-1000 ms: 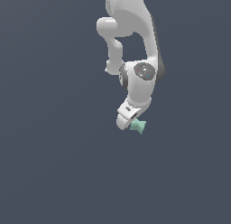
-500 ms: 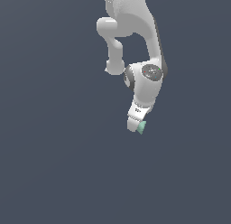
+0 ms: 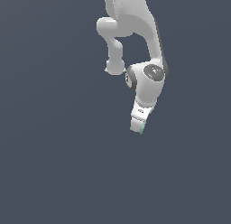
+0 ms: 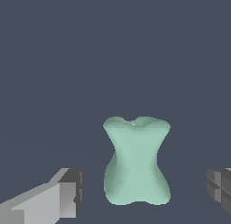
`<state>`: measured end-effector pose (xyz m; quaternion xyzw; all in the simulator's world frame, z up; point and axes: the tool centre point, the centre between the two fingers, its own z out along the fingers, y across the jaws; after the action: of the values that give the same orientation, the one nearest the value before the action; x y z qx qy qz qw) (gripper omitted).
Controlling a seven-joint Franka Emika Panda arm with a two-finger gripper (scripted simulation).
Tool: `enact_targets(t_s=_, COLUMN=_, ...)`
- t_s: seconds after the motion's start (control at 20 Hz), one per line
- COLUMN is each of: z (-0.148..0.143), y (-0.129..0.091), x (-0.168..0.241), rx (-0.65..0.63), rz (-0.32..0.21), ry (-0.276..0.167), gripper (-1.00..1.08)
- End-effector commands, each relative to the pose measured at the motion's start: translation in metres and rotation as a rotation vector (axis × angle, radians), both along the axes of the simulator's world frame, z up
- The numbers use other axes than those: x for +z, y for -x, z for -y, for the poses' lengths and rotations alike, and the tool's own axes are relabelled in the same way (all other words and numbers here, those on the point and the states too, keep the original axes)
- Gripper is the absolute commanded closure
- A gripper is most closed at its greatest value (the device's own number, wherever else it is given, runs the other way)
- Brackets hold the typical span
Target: Pick up the object and move it to a goal position.
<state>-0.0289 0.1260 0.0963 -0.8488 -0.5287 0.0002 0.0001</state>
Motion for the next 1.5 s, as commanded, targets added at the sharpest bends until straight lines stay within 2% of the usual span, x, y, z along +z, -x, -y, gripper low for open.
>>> enact_targets(t_s=0.0, z=0.000, y=0.000, x=-0.001, rx=0.000, rz=0.000, ry=0.000, gripper=-0.92)
enact_targets(t_s=0.5, z=0.000, y=0.001, x=-0.043, rx=0.005, rz=0.000, ry=0.000, gripper=-0.92)
enact_targets(t_s=0.75, z=0.000, y=0.000, x=-0.050, rx=0.005, rz=0.000, ry=0.000, gripper=-0.92)
enact_targets(t_s=0.8, z=0.000, y=0.000, x=-0.050, rx=0.005, rz=0.000, ry=0.000, gripper=1.08)
enact_targets(t_s=1.45, z=0.004, y=0.001, x=-0.049, rx=0.005, rz=0.001, ry=0.000, gripper=1.08)
